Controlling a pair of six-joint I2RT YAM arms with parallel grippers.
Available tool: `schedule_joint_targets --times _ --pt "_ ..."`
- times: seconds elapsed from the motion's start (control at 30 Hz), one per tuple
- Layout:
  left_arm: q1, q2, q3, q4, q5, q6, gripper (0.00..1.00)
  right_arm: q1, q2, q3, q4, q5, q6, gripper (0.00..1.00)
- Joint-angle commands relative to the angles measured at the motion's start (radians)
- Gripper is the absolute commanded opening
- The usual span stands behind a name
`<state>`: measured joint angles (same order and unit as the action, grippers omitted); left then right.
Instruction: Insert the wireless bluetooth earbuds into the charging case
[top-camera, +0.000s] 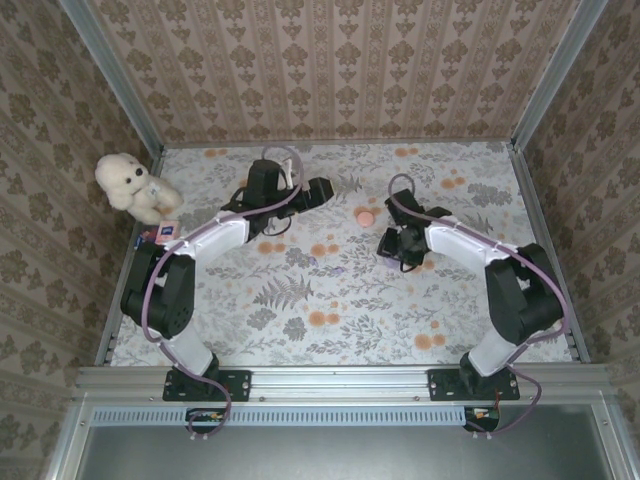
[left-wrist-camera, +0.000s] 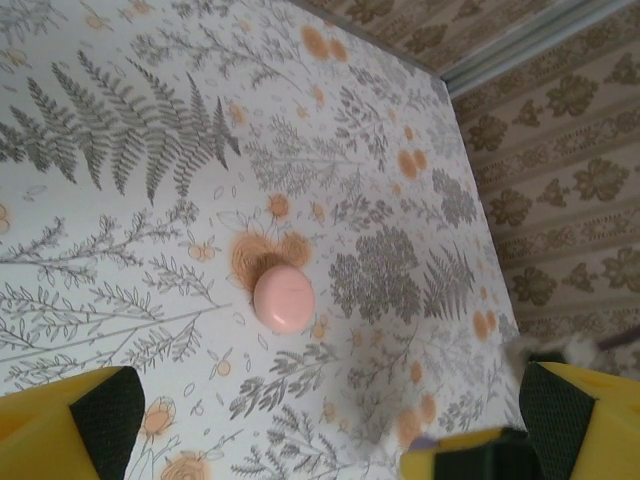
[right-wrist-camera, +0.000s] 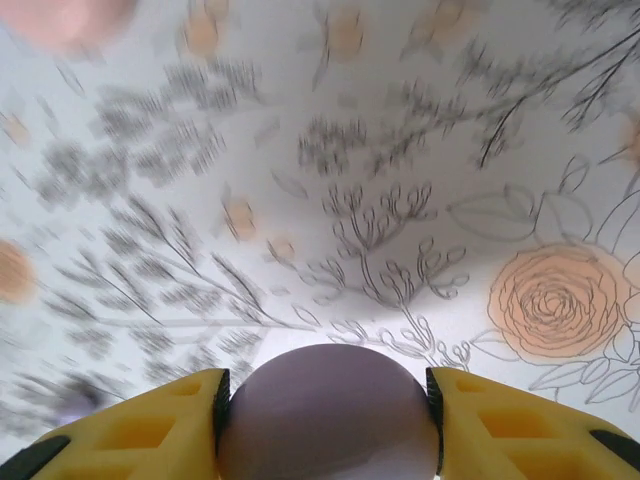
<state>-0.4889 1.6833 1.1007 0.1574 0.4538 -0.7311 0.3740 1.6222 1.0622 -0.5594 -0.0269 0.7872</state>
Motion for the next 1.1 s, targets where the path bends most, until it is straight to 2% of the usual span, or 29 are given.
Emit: schedule_joint_targets --times 0.0,0.23,0.6,1.07 --pt "-0.021 -0.036 -0.077 0.162 0.061 0.061 0.99 -0.041 -0.045 -0.019 0.091 -0.053 0.156 0.41" --pt "-0.115 -0.003 -0.127 0.287 0.038 0.112 0.95 -0.116 -0.037 -0.022 0.205 -0.109 0.342 0.41" --pt "-0.184 0.143 -0.143 0.553 0.016 0.039 0.83 -0.135 0.001 0.002 0.308 -0.15 0.538 0.41" --pt "-0.249 0.328 -0.069 0.744 0.039 -0.047 0.73 -0.13 0.014 0.027 0.343 -0.168 0.6 0.41"
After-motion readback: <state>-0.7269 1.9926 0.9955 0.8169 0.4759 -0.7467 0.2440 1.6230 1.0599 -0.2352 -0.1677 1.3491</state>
